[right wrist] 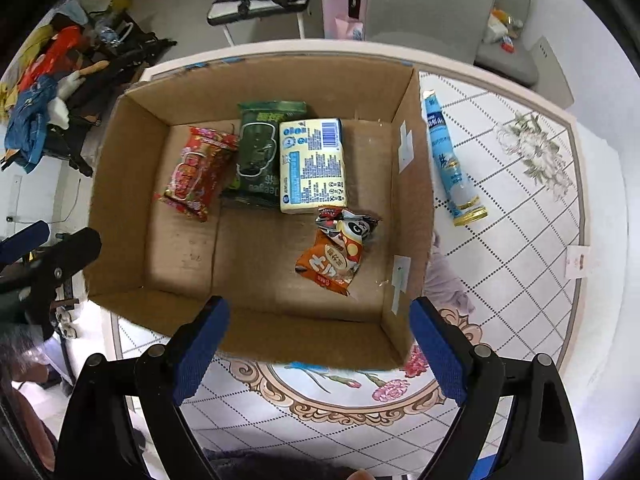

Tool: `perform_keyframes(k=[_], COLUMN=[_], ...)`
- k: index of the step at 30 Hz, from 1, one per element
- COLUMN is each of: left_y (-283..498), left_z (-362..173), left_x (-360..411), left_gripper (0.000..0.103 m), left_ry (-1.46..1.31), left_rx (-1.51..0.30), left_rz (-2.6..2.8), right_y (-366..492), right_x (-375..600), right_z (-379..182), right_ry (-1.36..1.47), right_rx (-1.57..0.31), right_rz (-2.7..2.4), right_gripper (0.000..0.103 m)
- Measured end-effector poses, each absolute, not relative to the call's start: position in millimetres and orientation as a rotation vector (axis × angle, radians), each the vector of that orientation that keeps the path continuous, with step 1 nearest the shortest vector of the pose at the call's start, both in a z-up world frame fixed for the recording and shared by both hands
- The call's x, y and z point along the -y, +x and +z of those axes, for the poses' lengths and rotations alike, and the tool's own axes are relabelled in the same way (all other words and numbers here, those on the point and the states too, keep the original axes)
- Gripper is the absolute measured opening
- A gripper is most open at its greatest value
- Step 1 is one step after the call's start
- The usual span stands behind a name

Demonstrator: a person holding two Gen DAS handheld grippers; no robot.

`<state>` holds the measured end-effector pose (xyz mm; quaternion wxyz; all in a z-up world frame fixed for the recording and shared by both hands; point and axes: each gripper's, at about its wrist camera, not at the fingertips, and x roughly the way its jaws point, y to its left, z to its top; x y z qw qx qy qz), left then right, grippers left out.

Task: Organize soft objects
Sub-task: 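Grasp the blue Nestle tube with the left tool while the right tool grasps the white red-logo pack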

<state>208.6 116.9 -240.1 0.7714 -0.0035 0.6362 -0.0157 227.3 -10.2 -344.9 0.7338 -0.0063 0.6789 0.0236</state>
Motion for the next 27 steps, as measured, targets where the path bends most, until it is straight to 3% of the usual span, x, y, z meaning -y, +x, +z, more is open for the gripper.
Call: perform_keyframes(k=[14, 21, 27], left_y=[178, 209, 276], left_z=[-202, -176, -231], left_x=[-74, 42, 132], left_gripper=[0.096, 0.096, 0.096], left_ry=[-0.017, 0.061, -0.061], left_rx=[-1.331, -1.261, -1.450], left_rz=[-0.032, -0.173, -0.297], right_y=[192, 185, 175], right_x=[74, 195, 331], right_z=[-296, -279, -297], right_ry=[0.178, 0.353, 0.488], right_rx=[-1.386, -1.329, -1.317], right_rz=[0.154, 0.029, -0.186], right_gripper=[0.093, 0.093, 0.093])
